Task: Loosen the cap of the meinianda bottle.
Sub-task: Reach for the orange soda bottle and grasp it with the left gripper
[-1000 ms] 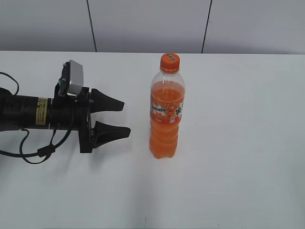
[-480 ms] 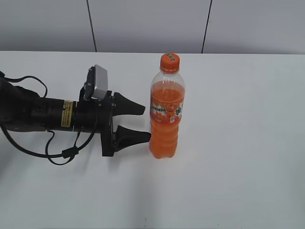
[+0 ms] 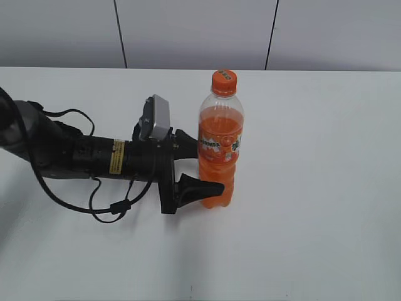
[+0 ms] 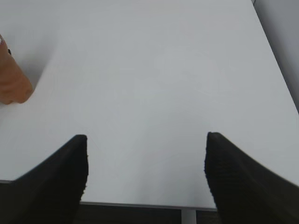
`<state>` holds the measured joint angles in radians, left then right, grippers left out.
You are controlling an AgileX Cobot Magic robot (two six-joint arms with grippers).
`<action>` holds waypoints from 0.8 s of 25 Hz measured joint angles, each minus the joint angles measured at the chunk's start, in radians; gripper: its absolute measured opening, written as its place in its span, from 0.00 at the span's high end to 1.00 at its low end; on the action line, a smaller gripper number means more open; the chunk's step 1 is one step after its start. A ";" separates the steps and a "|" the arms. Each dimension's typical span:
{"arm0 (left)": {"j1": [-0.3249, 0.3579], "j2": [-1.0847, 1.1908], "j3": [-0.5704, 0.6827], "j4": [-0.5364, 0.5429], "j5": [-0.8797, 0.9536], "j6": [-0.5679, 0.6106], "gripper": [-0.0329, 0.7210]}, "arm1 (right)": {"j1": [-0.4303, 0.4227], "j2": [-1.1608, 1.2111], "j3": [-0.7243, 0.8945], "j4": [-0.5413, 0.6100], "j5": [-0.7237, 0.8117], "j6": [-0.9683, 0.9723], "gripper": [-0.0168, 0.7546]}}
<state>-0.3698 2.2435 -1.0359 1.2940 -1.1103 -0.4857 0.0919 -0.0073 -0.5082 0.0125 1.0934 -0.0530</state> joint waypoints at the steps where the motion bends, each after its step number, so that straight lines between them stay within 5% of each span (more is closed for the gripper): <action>1: -0.007 0.002 -0.005 -0.016 0.001 0.000 0.23 | 0.000 0.000 0.000 0.000 0.000 0.000 0.22; 11: -0.019 0.007 -0.012 -0.067 0.014 0.000 0.24 | 0.000 0.000 0.000 0.000 0.000 0.000 0.22; 20: -0.041 0.007 -0.013 -0.070 0.019 0.000 0.43 | 0.000 0.000 0.000 0.000 0.000 0.000 0.22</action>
<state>-0.4109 2.2501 -1.0487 1.2243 -1.0910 -0.4857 0.0919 -0.0073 -0.5082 0.0125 1.0934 -0.0530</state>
